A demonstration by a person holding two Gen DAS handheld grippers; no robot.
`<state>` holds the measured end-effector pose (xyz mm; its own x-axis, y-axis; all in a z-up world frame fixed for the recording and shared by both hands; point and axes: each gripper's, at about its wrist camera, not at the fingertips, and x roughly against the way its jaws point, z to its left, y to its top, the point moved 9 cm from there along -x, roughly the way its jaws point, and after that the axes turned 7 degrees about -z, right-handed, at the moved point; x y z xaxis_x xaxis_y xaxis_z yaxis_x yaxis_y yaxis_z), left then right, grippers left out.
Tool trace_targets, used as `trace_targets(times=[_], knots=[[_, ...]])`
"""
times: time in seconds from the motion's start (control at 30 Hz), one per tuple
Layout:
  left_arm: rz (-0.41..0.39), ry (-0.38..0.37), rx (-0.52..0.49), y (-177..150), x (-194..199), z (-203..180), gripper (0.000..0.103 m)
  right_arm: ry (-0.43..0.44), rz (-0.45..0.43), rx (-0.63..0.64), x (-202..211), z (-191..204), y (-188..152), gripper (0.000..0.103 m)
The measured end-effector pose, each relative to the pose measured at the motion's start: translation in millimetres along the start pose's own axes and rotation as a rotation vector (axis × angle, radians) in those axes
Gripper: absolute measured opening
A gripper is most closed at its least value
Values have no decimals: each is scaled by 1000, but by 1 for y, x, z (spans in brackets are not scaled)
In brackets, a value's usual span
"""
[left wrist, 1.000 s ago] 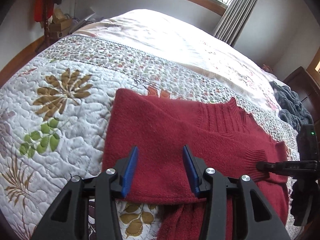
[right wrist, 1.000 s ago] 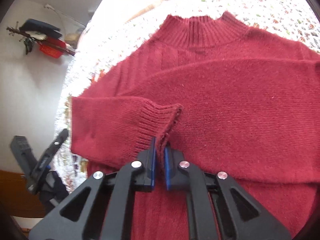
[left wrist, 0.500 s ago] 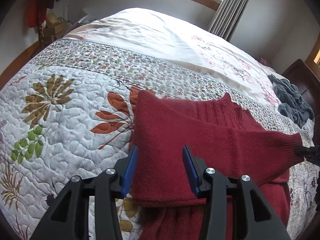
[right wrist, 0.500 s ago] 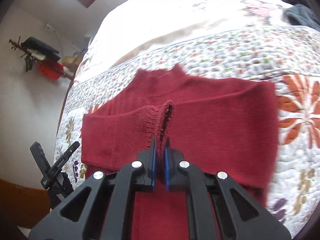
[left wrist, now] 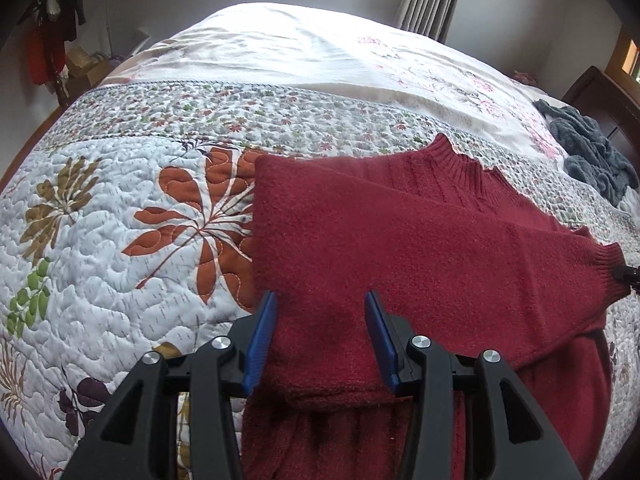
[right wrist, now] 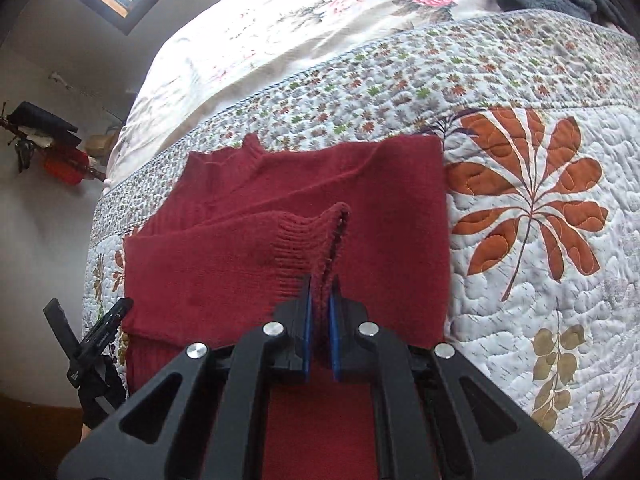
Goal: Fold small clothes
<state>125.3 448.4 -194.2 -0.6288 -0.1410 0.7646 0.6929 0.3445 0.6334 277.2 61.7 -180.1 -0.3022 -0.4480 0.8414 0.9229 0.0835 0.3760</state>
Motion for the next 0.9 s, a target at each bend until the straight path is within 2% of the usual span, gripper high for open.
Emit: trace_targets(times=[0.23,0.43,0.5,0.6,0.67,0.73,0.83,0.9], knots=[[23,34,-41,-9,-12,0,47,-70,72,-22,-35,-26,-29,6],[31,43,-46,-10,-16,1,48,-84,69,-25,-40,-29,-35,9],[35,49,-46,-9,-15,0,48,-104,51,-13,-33,-27,-32,13],[18,52,-21,0,0,-2,48,-147,-47,25,-3,-21,-20,15],[-27,19,0,9,17,-9,48,-101,-90,44,15,-6,-15,15],[-62,-19,3,16,33,-25,50,-56,-93,84,23,15,-18,15],[-62,-68,-13,15,38,-52,52,-12,-43,135,13,42,-30,16],[-44,-74,-44,9,32,-67,52,-18,-12,158,-1,51,-38,16]])
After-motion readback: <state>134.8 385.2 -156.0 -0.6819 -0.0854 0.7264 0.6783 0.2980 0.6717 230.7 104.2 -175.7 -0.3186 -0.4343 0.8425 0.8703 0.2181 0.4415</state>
